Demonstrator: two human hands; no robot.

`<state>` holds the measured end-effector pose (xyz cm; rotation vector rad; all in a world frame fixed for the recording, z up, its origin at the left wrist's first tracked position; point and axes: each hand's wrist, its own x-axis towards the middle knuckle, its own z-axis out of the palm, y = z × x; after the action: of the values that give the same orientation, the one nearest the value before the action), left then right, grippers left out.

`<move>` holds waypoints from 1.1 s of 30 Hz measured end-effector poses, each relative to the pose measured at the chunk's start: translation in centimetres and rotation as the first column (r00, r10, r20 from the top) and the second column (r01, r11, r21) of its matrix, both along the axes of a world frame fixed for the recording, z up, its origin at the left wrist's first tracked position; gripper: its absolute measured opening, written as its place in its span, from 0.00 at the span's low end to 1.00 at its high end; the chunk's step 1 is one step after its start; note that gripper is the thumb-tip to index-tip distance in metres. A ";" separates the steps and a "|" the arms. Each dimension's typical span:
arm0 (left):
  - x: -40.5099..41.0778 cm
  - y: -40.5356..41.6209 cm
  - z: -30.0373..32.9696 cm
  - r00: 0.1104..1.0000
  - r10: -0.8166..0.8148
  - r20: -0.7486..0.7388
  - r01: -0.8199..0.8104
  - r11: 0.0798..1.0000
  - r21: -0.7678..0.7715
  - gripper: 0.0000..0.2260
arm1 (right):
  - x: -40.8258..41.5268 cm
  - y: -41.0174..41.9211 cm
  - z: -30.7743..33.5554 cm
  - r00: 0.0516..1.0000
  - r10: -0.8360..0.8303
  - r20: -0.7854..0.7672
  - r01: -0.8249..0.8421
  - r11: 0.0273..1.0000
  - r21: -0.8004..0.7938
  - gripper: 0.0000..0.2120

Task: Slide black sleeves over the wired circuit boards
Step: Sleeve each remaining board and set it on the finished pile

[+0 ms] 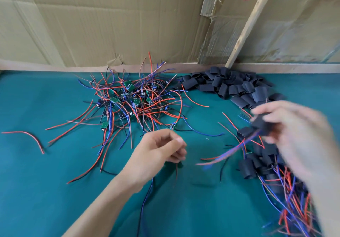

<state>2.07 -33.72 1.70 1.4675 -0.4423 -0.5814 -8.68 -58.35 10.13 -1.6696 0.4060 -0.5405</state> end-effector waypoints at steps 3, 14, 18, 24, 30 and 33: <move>0.3 0.0 -1.3 0.910 0.135 0.391 -0.274 0.905 0.326 0.06 | -2.2 -6.6 3.9 0.952 -0.100 -0.289 0.023 0.965 -0.260 0.12; -0.7 -0.5 -1.0 0.806 0.048 0.591 -0.415 0.757 0.505 0.05 | 2.9 -2.0 3.1 0.827 -0.254 -0.502 -0.289 0.575 -0.766 0.13; -1.2 -0.6 -0.7 0.687 0.008 0.727 -0.427 0.814 0.395 0.06 | 6.5 5.9 -2.0 0.835 0.087 -0.544 -0.426 0.726 -0.539 0.04; -1.6 -0.7 -0.7 0.617 -0.154 0.772 -0.310 0.854 0.418 0.03 | 8.5 8.3 -6.1 0.907 -0.014 -0.420 -0.191 0.876 -0.443 0.06; -1.6 -1.2 0.2 0.940 0.192 0.281 -0.226 0.970 0.093 0.05 | 5.9 7.4 -4.7 0.947 0.204 -0.250 -0.216 0.976 -0.021 0.06; -1.5 -1.4 0.5 0.977 0.132 -0.170 -0.146 0.987 -0.073 0.09 | 4.3 8.5 -4.7 0.937 0.258 -0.237 -0.301 0.939 -0.166 0.05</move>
<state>0.60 -35.14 2.25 1.3455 -0.2302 -0.5600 -4.43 -49.90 5.45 -1.9501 0.2650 -0.1940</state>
